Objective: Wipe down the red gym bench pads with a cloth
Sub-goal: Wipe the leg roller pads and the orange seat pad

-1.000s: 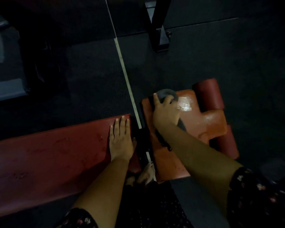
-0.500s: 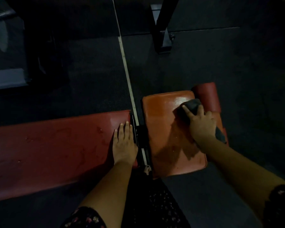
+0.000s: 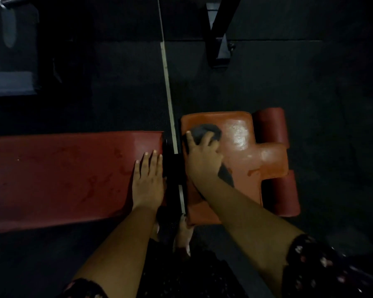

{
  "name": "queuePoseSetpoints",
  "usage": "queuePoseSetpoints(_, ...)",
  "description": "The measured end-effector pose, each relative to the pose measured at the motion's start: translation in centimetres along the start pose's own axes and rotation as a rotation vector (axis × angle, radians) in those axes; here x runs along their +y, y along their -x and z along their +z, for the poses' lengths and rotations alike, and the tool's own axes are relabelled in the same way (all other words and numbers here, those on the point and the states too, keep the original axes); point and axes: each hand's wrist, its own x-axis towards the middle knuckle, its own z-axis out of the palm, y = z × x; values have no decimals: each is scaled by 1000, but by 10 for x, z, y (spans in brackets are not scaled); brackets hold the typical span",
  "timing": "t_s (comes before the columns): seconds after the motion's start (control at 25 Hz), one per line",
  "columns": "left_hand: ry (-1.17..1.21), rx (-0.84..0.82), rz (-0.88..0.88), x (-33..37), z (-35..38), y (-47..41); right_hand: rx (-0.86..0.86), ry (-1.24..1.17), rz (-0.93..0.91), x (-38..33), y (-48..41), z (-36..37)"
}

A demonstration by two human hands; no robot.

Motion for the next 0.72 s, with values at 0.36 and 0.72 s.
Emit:
queuePoseSetpoints(0.36, 100, 64, 40, -4, 7, 4, -5, 75, -279, 64, 29, 15)
queuePoseSetpoints(0.72, 19, -103, -21, 2, -1, 37, -87, -269, 395, 168, 46, 15)
